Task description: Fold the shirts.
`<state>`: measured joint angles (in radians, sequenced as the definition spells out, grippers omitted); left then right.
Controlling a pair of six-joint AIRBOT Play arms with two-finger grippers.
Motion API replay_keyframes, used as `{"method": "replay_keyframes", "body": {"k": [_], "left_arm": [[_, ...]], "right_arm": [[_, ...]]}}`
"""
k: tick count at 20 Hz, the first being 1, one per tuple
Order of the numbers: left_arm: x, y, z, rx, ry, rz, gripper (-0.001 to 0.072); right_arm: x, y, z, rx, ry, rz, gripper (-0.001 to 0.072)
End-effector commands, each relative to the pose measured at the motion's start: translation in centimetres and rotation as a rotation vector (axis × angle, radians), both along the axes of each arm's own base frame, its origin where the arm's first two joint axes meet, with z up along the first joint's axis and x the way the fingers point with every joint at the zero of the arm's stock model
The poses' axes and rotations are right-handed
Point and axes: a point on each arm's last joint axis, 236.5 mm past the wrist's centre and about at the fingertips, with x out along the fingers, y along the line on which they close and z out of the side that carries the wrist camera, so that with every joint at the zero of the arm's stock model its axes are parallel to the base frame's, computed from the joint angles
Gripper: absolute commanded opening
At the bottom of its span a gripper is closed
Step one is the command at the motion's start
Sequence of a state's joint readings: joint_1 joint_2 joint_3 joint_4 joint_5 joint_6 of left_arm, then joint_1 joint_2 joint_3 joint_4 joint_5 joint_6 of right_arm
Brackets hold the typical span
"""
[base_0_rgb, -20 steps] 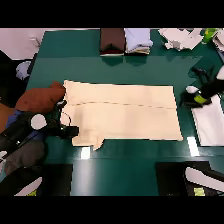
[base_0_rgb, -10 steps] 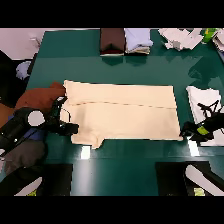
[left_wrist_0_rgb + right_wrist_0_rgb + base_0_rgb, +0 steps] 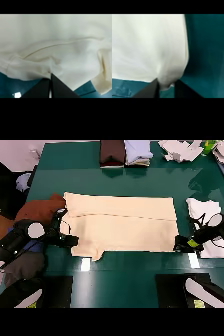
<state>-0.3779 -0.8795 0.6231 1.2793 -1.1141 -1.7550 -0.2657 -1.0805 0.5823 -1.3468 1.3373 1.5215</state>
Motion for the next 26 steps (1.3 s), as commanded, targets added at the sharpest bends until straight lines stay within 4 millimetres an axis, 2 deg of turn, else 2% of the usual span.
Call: {"method": "replay_keyframes", "body": {"k": [1, 2, 4, 7, 11, 13, 15, 18, 20, 24, 26], "left_arm": [[-0.6, 0.3, 0.0, 0.021, 0.009, -0.053, 0.0023], [-0.9, 0.8, 0.1, 0.045, 0.020, -0.067, 0.0022], [-1.3, 2.0, 0.8, 0.100, 0.042, -0.096, 0.0022], [-2.3, 2.7, 2.4, 0.109, 0.018, -0.109, 0.0021], [-5.7, 3.3, 4.6, 0.088, 0.053, -0.131, 0.0022], [-5.6, 3.3, 5.5, 0.087, 0.041, -0.138, 0.0023], [-3.0, 2.3, 7.2, 0.051, -0.077, -0.134, 0.0022], [2.0, 2.1, 9.6, 0.067, -0.258, -0.116, 0.0022], [5.1, 1.9, 9.5, 0.111, -0.296, -0.142, 0.0022], [13.5, 2.6, 7.9, 0.156, -0.349, -0.082, 0.0023], [17.0, 3.1, 7.0, 0.164, -0.375, -0.084, 0.0023]], "right_arm": [[0.0, 0.4, -0.3, -0.028, -0.007, 0.068, 0.0073], [-0.1, 0.2, 0.1, -0.045, -0.017, 0.089, 0.0023], [-0.6, -0.3, 1.2, -0.074, -0.034, 0.108, 0.0023], [-1.9, -1.9, 3.4, -0.129, -0.061, 0.096, 0.0022], [-3.4, -3.7, 5.8, -0.194, -0.113, 0.037, 0.0022], [-3.2, -4.2, 6.8, -0.211, -0.154, 0.013, 0.0021], [-1.6, -4.7, 8.2, -0.230, -0.211, 0.006, 0.0021], [2.5, -5.2, 9.9, -0.244, -0.270, 0.045, 0.0021], [5.6, -4.8, 10.1, -0.240, -0.280, 0.087, 0.0021], [11.7, -4.5, 9.6, -0.229, -0.289, 0.109, 0.0021], [13.9, -4.8, 9.3, -0.224, -0.282, 0.109, 0.0021]]}}
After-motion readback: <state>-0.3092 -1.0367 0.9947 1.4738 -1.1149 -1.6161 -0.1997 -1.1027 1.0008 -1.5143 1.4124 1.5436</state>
